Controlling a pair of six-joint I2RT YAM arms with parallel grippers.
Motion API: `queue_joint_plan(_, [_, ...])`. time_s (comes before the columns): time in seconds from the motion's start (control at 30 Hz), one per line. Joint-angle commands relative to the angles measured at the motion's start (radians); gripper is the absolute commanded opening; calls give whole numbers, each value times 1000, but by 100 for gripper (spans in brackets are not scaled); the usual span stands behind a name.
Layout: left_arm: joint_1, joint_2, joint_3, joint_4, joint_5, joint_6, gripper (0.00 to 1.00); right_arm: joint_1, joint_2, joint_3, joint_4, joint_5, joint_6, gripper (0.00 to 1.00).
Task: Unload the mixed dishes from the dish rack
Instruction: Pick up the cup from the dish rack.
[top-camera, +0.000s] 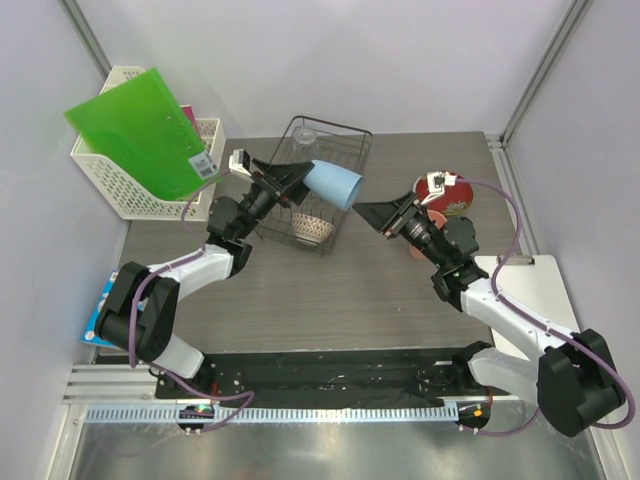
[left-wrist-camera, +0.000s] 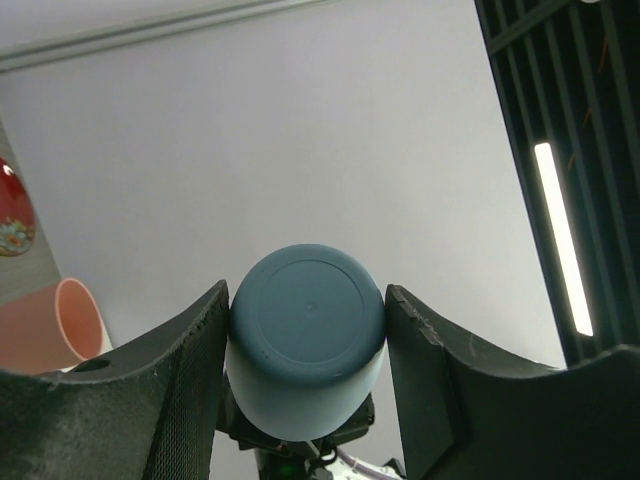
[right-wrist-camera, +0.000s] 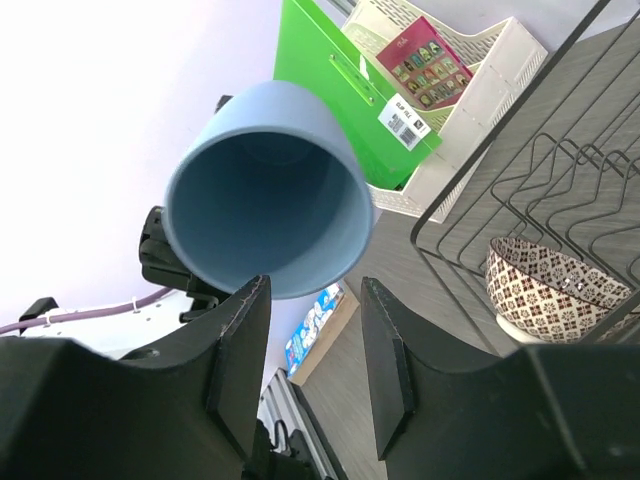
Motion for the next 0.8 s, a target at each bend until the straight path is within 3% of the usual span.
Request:
queue_joint_plan(0.0, [0, -7, -8, 151, 36, -56, 0, 8, 36, 51, 74, -15, 6, 47])
queue_joint_plan(0.5, [-12, -29, -62, 163, 89, -47, 0, 22, 204, 196, 80, -40, -13, 46])
queue_joint_plan(0.6, [-14, -32, -79, 163, 102, -35, 0, 25, 242, 225, 76, -49, 13, 41])
queue_joint_plan(0.63, [-14, -44, -84, 162, 99, -26, 1, 25, 244, 232, 52, -48, 13, 30])
queue_joint_plan(0.7, [-12, -61, -93, 141, 99, 14, 20, 25, 219, 245, 6, -26, -2, 9])
queue_joint_plan(0.73, [-6, -84, -91, 77, 103, 33, 43, 25, 201, 254, -75, -11, -17, 4])
queue_joint_plan(0.77, [-3, -101, -88, 24, 112, 53, 49, 23, 184, 280, -123, 1, -55, 1])
